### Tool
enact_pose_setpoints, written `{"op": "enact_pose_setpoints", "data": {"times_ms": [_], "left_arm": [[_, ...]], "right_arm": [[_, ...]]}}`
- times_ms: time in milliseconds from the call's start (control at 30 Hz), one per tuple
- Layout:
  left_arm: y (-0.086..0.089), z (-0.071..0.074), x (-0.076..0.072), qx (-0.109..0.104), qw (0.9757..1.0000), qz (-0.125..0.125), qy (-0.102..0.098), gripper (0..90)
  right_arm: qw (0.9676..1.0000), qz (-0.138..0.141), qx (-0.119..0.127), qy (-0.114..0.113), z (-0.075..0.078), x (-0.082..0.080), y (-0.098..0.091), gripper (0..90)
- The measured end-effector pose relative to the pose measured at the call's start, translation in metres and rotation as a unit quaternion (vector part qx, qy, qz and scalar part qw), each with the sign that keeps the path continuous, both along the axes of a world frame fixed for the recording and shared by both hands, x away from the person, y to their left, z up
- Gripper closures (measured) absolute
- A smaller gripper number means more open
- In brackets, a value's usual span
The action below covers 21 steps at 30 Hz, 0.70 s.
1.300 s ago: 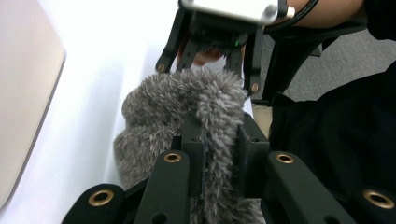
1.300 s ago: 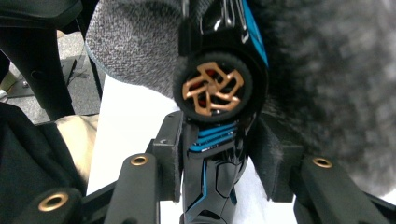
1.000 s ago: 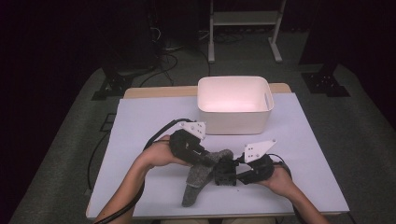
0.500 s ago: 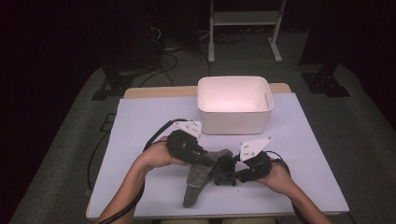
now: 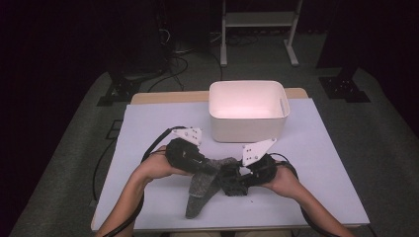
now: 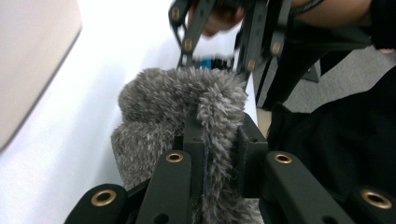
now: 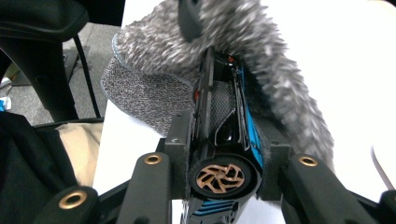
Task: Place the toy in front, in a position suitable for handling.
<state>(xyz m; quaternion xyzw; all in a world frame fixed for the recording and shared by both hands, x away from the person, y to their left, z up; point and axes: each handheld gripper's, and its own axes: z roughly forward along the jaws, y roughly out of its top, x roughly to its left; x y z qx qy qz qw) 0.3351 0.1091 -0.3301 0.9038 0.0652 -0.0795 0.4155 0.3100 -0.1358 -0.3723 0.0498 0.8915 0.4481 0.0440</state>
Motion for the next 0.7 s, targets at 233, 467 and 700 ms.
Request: {"op": "enact_pose_setpoints", "data": {"times_ms": [233,467,700], "left_arm": [[-0.014,-0.008,0.000,-0.016,0.9997,-0.015,0.013,78.0],[-0.026,-0.019,0.001,-0.004,0.9996,-0.020,0.020,77.3],[-0.030,-0.027,0.000,-0.004,0.9993,-0.029,0.024,77.3]], "right_arm": [[0.9992,-0.011,-0.031,0.023,0.000,-0.001,-0.013,60.4],[0.9982,-0.024,-0.053,0.013,0.003,-0.004,-0.021,59.4],[0.9968,-0.038,-0.070,0.008,0.006,-0.005,-0.021,52.2]]}}
